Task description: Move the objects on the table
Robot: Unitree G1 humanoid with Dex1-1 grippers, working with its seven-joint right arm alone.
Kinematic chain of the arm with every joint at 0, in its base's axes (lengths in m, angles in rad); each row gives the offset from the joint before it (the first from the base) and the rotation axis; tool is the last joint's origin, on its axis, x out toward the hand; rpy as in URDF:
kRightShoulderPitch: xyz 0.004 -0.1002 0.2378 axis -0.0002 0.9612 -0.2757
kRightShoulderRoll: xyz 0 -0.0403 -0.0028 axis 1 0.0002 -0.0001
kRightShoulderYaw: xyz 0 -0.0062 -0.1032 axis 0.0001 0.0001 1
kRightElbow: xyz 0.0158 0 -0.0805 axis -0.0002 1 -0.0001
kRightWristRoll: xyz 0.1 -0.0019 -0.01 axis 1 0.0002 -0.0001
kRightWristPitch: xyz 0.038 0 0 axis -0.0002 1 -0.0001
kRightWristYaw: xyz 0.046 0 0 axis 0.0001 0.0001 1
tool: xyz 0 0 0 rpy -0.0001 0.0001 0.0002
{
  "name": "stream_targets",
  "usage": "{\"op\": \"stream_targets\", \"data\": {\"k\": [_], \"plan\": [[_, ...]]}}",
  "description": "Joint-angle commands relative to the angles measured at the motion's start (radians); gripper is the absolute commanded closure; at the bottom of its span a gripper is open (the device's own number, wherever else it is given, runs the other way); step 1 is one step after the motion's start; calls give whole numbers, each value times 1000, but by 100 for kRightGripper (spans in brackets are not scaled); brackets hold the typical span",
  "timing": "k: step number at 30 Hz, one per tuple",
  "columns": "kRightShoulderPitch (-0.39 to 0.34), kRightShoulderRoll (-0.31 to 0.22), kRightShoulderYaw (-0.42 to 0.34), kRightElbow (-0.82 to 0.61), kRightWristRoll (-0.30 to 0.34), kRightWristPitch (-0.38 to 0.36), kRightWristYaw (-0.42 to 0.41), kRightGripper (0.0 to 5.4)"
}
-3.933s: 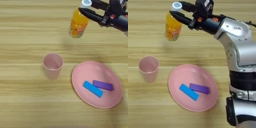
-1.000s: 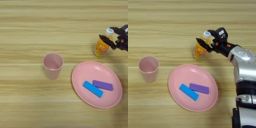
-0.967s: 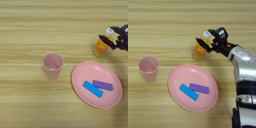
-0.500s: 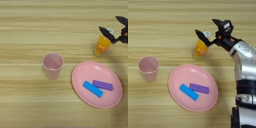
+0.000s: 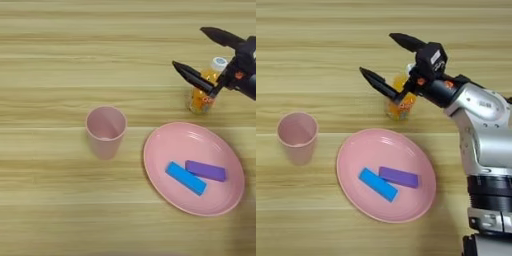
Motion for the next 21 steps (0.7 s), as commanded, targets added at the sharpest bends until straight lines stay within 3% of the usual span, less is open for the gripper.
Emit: {"op": "stream_targets", "data": {"k": [1,10,21], "plan": [[13,-36,46,-100,18,3,53,6],[58,-24,142,-49,-1,-11,172,6],[56,20,253,80,-78,-36,219,6]]}}
